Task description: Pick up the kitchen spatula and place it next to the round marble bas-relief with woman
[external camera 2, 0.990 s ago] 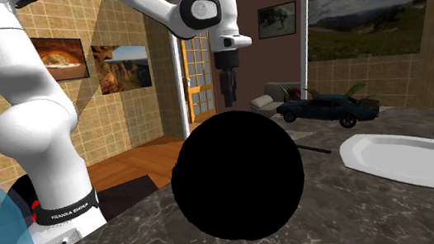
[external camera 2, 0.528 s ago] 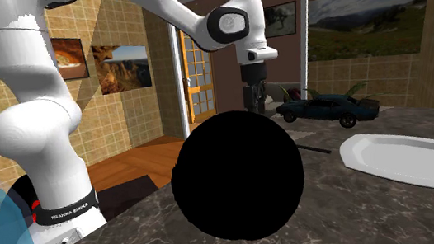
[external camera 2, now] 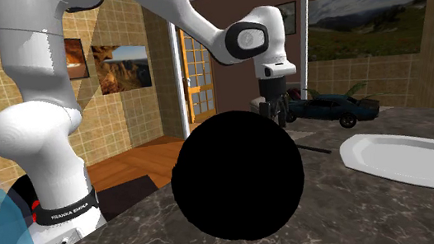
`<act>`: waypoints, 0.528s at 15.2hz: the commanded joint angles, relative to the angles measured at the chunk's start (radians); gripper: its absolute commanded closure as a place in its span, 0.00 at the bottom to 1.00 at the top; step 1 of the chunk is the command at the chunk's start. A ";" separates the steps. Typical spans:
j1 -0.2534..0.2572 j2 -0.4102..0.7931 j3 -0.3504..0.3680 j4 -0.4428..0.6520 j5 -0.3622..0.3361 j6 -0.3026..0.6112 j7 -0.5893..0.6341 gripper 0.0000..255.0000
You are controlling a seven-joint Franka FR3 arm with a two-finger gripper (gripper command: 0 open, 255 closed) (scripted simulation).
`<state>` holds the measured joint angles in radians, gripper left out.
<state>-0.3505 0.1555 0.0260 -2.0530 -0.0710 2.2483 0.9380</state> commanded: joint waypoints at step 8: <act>-0.001 0.046 -0.002 -0.017 -0.005 0.063 0.006 0.00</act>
<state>-0.3514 0.2002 0.0236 -2.0704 -0.0760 2.3109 0.9438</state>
